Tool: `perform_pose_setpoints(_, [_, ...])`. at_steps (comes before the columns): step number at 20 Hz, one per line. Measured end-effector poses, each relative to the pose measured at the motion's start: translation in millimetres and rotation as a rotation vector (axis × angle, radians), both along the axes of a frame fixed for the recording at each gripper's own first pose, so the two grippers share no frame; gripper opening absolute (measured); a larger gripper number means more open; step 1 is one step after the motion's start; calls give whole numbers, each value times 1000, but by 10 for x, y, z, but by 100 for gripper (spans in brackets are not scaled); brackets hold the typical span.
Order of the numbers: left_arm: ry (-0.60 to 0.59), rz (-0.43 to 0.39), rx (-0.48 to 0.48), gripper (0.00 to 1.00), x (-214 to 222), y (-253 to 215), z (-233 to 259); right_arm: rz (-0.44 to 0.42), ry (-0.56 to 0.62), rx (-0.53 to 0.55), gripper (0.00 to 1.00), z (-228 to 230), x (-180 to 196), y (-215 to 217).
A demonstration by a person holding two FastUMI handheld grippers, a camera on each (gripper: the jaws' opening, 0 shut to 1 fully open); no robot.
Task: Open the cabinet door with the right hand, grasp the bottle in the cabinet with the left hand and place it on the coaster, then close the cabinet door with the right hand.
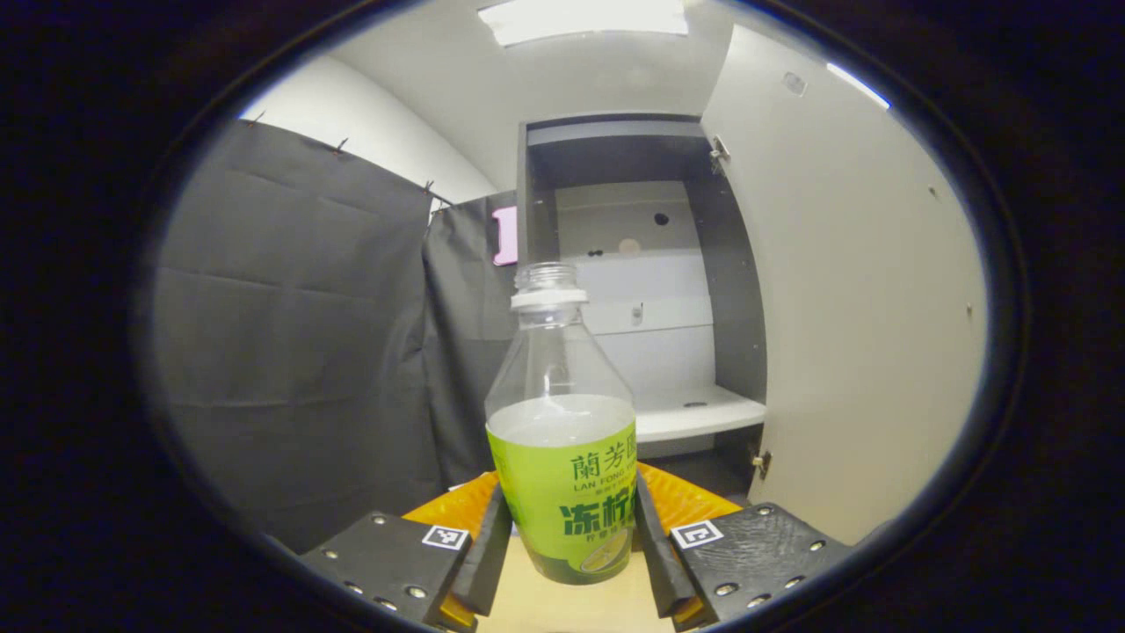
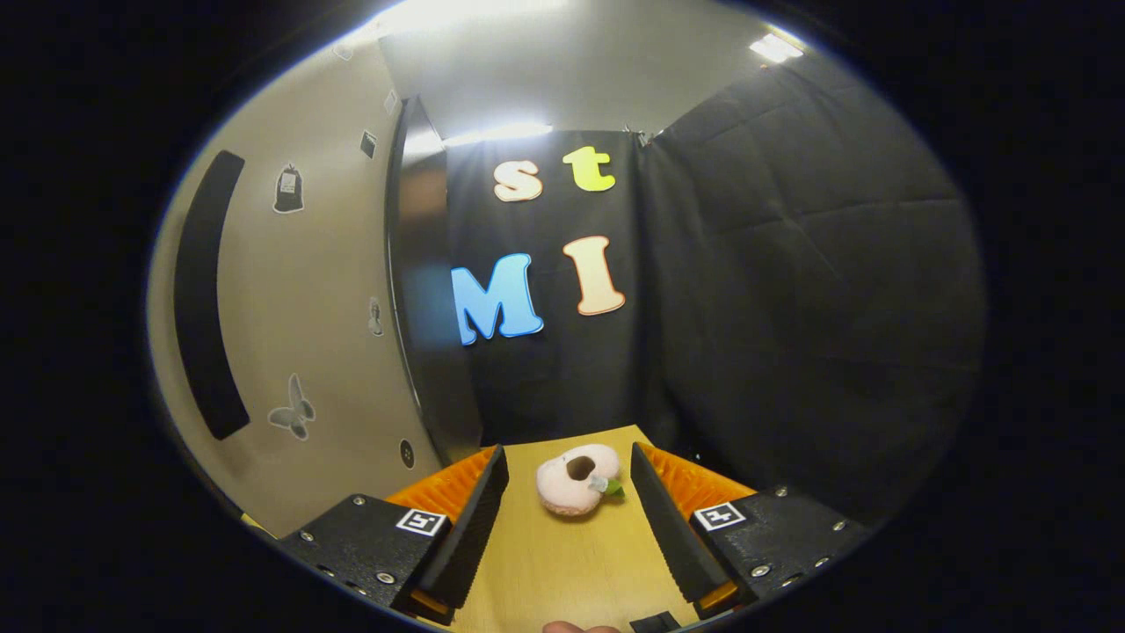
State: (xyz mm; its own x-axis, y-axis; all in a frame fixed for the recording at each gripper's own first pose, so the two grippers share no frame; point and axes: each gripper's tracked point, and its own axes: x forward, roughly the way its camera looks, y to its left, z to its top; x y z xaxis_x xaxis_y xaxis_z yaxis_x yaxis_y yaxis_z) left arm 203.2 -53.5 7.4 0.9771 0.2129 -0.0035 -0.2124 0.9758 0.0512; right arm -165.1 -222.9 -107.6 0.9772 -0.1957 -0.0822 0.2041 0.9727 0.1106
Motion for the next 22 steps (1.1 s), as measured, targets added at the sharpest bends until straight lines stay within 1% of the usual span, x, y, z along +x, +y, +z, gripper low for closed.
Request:
perform_pose_setpoints(2, [3, 29, -10, 74, 7, 22, -7, -26, -2, -31, 87, -136, 56, 34])
perform_pose_setpoints(3, [7, 32, -35, 74, 40, 0, -41, -29, 25, -47, 87, -257, 59, 54])
perform_pose_setpoints(4, [21, 41, -55, 68, 38, -6, -57, -36, 54, -55, 87, -386, 55, 59])
perform_pose_setpoints(6, [46, 59, -77, 68, 54, -8, -73, -29, 95, -48, 87, -618, 67, 158])
perform_pose_setpoints(8, [45, 73, -55, 68, 30, -8, -40, -25, 124, -73, 87, -820, 52, 203])
perform_pose_setpoints(10, [43, 59, -31, 68, 11, -22, -39, -8, 147, -98, 87, -1018, 33, 274])
perform_pose_setpoints(11, [47, 63, -12, 71, -1, 2, -46, -1, 163, -114, 87, -1117, 28, 293])
perform_pose_setpoints(12, [55, 61, 0, 68, 25, 9, -80, 5, 182, -125, 87, -1215, 12, 301])
perform_pose_setpoints(13, [65, 51, -1, 68, 31, -4, -91, 15, 200, -129, 87, -1310, -16, 340])
perform_pose_setpoints(15, [71, 49, -21, 68, 27, 22, -63, 24, 206, -136, 87, -1375, -43, 385])
perform_pose_setpoints(19, [117, 63, -13, 68, 49, -1, -65, 48, 239, -176, 87, -1528, -82, 475])
perform_pose_setpoints(20, [121, 64, -18, 71, 53, 4, -73, 53, 240, -180, 87, -1542, -55, 491])
perform_pose_setpoints(21, [127, 65, -23, 68, 63, 14, -94, 55, 242, -181, 88, -1555, -46, 496])
perform_pose_setpoints(22, [137, 67, -25, 68, 76, 25, -144, 58, 246, -179, 87, -1574, -40, 508])
